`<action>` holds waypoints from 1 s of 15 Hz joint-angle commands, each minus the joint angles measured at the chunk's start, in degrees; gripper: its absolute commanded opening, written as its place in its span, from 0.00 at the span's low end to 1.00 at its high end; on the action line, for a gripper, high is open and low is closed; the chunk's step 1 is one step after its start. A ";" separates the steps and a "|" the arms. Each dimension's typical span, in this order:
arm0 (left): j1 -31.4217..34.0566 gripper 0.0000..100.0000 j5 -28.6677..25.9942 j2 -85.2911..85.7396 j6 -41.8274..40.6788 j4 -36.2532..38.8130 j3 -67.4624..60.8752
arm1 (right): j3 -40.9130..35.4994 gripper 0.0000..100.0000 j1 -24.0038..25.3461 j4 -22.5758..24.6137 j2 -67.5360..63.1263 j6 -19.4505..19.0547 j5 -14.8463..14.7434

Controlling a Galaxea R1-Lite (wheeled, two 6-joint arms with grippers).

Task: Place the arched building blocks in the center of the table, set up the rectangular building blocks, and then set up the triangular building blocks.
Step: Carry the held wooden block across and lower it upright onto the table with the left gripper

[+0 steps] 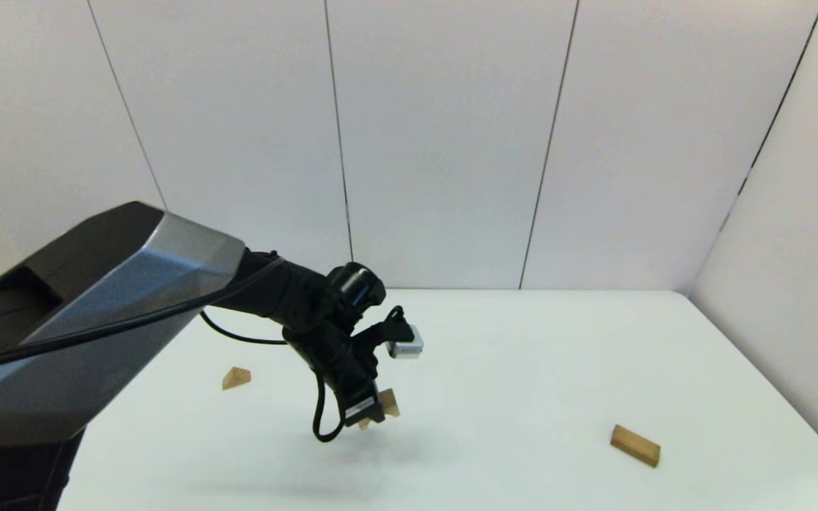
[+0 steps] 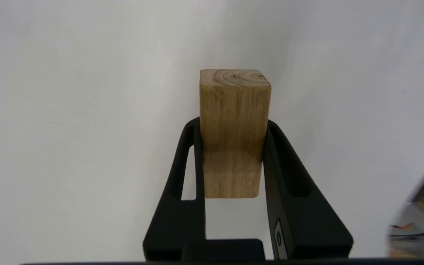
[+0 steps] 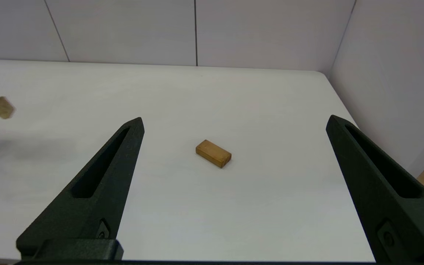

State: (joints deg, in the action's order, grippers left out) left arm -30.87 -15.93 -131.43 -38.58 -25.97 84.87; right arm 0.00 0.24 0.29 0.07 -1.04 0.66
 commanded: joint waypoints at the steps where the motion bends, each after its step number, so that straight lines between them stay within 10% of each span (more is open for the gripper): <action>1: -1.21 0.00 0.11 -9.55 -5.89 -4.27 12.16 | -0.09 1.00 0.02 -0.03 -0.07 -0.02 0.04; 5: -4.38 0.00 1.78 -13.59 -5.89 -22.73 28.33 | 0.00 1.00 0.02 -0.03 -0.07 -0.02 0.04; 15: -9.83 0.00 3.01 -15.70 -5.98 -21.23 28.07 | 0.00 1.00 0.02 -0.03 -0.07 -0.02 0.04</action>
State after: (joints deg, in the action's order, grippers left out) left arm -40.07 -12.84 -146.69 -44.37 -47.49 112.93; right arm 0.00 0.24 0.24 0.07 -1.04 0.63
